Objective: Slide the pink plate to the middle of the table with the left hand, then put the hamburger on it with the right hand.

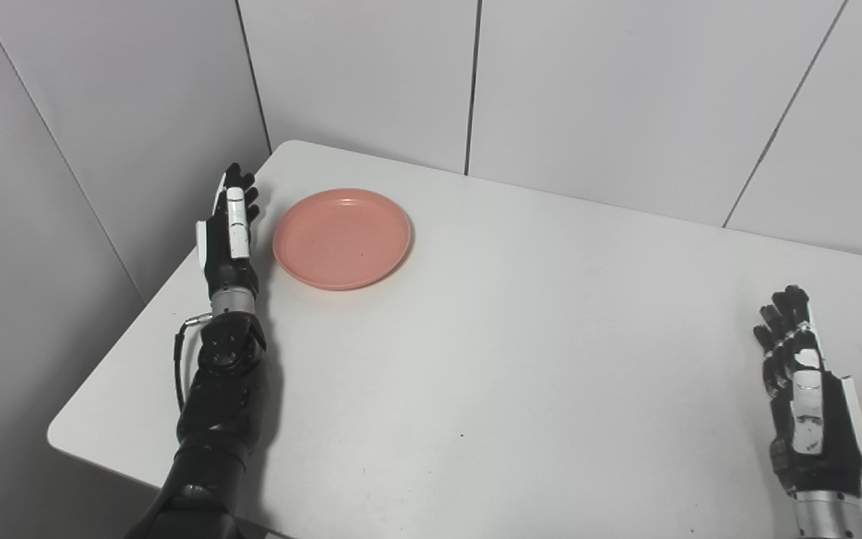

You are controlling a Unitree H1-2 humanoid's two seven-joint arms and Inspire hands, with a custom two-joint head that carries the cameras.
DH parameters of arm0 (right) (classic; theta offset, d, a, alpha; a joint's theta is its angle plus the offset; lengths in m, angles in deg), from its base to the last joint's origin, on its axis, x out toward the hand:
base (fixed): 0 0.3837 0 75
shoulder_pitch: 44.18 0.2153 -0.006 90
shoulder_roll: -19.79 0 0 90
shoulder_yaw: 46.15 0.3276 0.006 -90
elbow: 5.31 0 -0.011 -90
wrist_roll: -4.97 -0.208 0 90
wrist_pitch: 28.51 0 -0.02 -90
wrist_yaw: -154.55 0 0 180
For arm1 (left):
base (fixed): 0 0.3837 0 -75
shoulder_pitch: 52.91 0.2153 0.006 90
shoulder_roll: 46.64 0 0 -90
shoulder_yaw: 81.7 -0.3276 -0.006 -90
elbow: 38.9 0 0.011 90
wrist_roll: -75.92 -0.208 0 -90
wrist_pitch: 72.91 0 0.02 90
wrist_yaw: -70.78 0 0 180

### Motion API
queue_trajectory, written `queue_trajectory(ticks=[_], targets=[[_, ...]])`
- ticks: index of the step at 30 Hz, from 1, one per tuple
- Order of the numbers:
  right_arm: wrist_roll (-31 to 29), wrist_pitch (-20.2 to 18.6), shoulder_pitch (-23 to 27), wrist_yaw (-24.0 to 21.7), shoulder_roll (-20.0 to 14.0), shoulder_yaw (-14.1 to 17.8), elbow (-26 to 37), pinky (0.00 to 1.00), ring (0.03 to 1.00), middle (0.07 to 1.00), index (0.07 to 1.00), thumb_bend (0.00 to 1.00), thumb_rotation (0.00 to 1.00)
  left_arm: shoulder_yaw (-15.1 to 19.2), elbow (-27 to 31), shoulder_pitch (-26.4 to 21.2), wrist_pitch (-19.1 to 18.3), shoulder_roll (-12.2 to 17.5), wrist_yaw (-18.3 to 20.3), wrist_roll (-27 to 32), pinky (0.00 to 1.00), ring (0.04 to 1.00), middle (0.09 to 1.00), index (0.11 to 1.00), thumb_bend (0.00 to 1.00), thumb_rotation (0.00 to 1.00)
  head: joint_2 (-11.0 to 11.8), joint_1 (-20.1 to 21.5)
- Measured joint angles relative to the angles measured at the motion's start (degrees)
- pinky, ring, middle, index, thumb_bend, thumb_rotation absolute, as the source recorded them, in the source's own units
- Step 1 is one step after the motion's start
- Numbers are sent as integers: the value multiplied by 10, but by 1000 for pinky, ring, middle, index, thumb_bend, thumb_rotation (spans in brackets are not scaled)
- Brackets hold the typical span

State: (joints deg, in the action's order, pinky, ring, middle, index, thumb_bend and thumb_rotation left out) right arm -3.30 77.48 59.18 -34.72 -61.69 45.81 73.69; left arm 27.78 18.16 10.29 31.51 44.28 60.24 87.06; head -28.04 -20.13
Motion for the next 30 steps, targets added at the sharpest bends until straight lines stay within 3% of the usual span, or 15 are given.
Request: queue_trajectory(ticks=[9, 19, 30], targets=[[6, 0, -3, 4, -1, 0, 6, 1000, 1000, 1000, 1000, 485, 995, -17, 61, 17, -71, -12, 22, 13, 910, 908, 900, 896, 695, 1000, -2, 3], [4, -1, -4, 4, -1, 0, 8, 1000, 1000, 1000, 1000, 471, 1000, -29, 78, 18, -100, -24, 57, 37, 899, 905, 900, 897, 686, 1000, -3, 12], [14, -1, -4, 6, -1, 0, 5, 998, 1000, 1000, 1000, 500, 966, -43, 84, 17, -101, -50, 85, 37, 859, 860, 849, 852, 648, 1000, -6, 29]])
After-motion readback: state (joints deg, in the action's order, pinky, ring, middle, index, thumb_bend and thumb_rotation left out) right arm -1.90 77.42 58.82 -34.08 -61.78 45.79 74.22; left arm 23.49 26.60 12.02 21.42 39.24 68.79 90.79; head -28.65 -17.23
